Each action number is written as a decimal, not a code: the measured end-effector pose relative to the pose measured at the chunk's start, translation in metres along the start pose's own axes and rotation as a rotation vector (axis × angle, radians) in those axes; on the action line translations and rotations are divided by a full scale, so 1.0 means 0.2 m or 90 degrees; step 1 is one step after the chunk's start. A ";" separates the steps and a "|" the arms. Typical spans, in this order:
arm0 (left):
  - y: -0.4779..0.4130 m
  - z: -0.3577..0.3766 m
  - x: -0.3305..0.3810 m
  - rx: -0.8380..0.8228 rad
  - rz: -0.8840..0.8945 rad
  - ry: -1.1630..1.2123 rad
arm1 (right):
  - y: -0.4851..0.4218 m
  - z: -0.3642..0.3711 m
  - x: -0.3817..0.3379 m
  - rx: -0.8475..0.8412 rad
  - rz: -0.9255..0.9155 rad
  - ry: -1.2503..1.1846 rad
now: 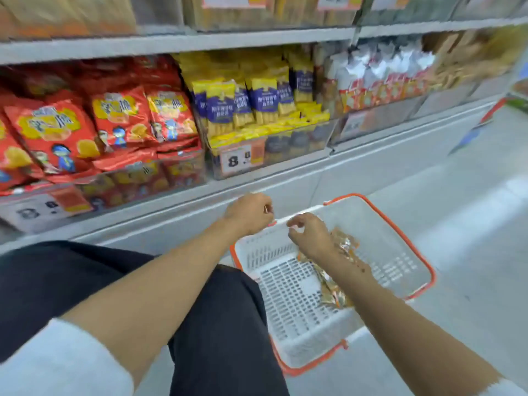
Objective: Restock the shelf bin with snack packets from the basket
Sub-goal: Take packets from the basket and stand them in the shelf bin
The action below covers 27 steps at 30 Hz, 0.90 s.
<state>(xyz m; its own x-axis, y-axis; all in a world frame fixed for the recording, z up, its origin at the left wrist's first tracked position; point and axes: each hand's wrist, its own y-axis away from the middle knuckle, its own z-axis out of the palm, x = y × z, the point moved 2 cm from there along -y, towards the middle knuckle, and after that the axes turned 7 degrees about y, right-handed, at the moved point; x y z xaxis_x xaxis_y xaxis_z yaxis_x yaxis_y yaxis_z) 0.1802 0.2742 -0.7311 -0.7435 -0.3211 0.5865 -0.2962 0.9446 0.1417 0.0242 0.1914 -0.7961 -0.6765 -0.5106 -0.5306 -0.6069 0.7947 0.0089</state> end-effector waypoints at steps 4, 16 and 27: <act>0.01 0.41 -0.06 -0.114 -0.061 0.076 | 0.18 0.16 0.42 -0.158 0.123 0.049; -0.02 0.86 -0.30 -0.164 -0.254 0.304 | 0.36 0.53 1.06 -0.422 0.409 0.130; -0.12 0.89 -0.37 -0.034 -0.411 0.570 | -0.32 0.54 0.85 -0.113 0.364 -0.039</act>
<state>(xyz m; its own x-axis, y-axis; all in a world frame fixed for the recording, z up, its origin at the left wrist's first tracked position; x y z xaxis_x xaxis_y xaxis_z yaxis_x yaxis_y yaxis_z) 0.1363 0.2623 -0.9198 0.2506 -0.6095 0.7522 -0.4302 0.6259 0.6505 -0.0074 0.0888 -0.9776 -0.8942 0.0061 -0.4477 -0.2177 0.8678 0.4466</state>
